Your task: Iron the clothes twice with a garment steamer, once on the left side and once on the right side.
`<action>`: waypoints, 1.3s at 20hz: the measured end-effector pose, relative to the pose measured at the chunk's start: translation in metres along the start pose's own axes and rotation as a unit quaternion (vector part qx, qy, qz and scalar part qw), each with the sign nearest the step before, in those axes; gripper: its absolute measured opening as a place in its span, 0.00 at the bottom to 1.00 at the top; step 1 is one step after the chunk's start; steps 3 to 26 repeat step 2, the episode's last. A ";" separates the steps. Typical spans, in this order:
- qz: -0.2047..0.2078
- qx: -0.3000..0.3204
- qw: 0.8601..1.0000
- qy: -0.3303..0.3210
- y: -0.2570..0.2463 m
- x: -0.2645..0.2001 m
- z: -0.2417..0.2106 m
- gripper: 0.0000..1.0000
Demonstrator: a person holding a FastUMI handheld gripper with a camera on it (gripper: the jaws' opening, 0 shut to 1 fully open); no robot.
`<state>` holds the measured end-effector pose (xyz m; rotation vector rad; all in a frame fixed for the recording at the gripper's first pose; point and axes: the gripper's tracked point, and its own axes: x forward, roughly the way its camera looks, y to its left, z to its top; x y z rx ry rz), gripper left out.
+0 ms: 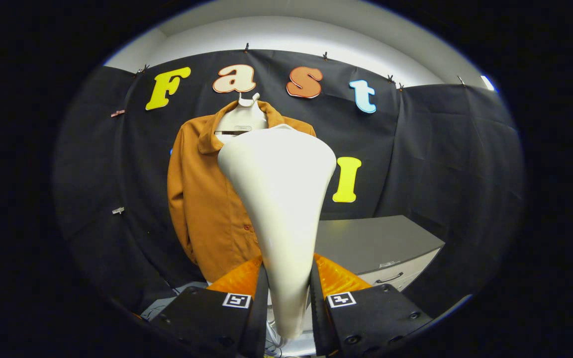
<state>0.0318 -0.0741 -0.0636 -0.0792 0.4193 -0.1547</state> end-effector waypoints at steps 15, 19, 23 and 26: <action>0.005 0.002 1.000 -0.003 -0.003 0.000 0.001 0.41; 0.005 0.002 1.000 -0.003 -0.003 0.000 0.001 0.41; 0.005 0.002 1.000 -0.003 -0.003 0.000 0.001 0.41; 0.005 0.002 1.000 -0.003 -0.003 0.000 0.001 0.41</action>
